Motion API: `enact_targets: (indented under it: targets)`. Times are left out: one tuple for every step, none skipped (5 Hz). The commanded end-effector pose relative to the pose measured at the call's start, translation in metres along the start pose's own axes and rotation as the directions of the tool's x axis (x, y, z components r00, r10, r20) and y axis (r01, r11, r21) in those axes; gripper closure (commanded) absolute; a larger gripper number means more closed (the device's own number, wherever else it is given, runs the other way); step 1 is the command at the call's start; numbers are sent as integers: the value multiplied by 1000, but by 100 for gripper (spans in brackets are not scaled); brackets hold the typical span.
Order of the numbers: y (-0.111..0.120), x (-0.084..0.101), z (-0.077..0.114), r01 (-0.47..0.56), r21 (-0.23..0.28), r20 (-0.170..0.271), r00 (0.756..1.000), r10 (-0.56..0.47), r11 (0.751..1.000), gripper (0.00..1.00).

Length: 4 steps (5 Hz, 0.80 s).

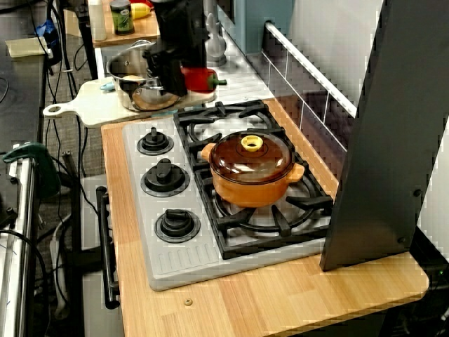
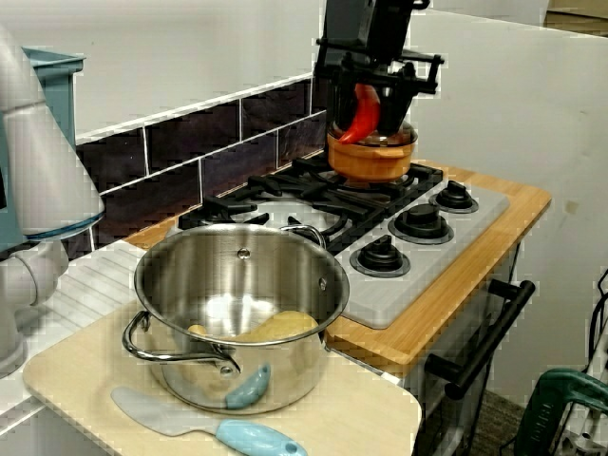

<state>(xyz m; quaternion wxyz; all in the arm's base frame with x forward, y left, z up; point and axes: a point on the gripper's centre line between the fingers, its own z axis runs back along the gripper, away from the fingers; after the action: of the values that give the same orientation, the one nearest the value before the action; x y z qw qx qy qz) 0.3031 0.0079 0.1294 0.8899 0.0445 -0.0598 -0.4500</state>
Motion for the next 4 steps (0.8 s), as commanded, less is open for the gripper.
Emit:
enact_targets:
  targets:
    - [27,6,-9,-22,28,0,1000,22,999,100]
    - [40,2,-12,-42,16,7,999,42,999,100]
    - [47,2,-23,-49,16,0,999,49,999,100]
    - [49,5,-35,-49,30,-20,999,49,998,100]
